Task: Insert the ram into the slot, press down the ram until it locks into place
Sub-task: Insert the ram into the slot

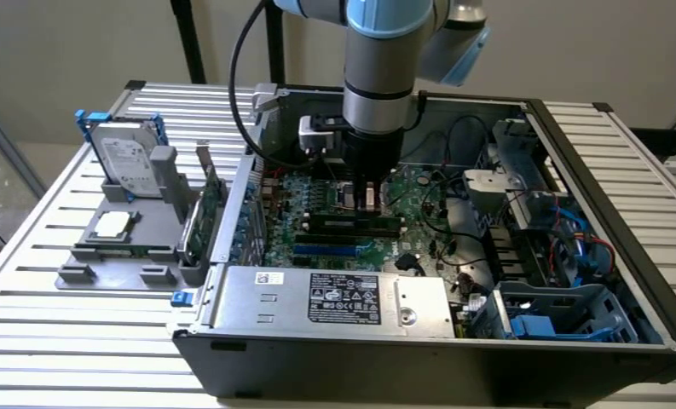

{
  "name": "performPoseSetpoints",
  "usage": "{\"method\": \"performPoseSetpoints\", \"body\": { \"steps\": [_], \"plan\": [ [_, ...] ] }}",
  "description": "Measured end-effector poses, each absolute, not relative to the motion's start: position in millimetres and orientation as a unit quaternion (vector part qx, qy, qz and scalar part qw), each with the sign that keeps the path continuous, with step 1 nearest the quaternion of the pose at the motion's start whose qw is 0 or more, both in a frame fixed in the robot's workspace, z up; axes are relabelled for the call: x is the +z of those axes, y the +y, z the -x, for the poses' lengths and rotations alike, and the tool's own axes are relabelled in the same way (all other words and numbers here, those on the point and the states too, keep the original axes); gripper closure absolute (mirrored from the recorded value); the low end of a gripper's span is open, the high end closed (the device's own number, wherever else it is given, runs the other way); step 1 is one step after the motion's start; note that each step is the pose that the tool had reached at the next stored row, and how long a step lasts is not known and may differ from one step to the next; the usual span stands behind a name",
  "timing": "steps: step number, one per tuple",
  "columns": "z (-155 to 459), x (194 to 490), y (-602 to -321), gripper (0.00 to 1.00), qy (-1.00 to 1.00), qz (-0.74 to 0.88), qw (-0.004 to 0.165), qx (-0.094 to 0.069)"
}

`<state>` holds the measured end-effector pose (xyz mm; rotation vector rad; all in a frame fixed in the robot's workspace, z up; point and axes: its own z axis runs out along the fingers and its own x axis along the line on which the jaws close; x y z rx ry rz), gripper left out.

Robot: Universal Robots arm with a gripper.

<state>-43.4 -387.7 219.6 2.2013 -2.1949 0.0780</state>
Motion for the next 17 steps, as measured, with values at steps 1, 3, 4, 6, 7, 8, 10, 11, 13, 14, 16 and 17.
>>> {"method": "performPoseSetpoints", "body": {
  "steps": [1, 3, 4, 6, 7, 8, 10, 11, 13, 14, 16, 17],
  "plan": [
    [43.3, 219.5, -387.7, 0.85, -0.706, -0.708, 0.016, 0.025],
    [43.5, 220.3, -387.6, 0.78, -0.706, -0.708, 0.016, 0.025],
    [43.5, 221.5, -387.6, 0.78, -0.706, -0.708, 0.016, 0.025],
    [43.5, 227.0, -387.7, 0.78, -0.706, -0.708, 0.015, 0.025],
    [43.6, 230.9, -387.7, 0.78, -0.706, -0.708, 0.016, 0.025],
    [43.5, 234.8, -387.7, 0.78, -0.706, -0.708, 0.015, 0.025],
    [43.6, 240.3, -387.7, 0.78, -0.706, -0.708, 0.015, 0.025],
    [43.6, 241.2, -387.7, 0.78, -0.706, -0.708, 0.015, 0.024],
    [43.9, 241.6, -387.6, 0.87, -0.706, -0.708, 0.015, 0.024],
    [44.3, 241.6, -387.6, 0.89, -0.706, -0.708, 0.015, 0.024],
    [45.1, 241.8, -387.7, 0.89, -0.706, -0.708, 0.015, 0.024],
    [45.3, 241.7, -387.7, 0.89, -0.706, -0.708, 0.015, 0.024]
  ]
}}
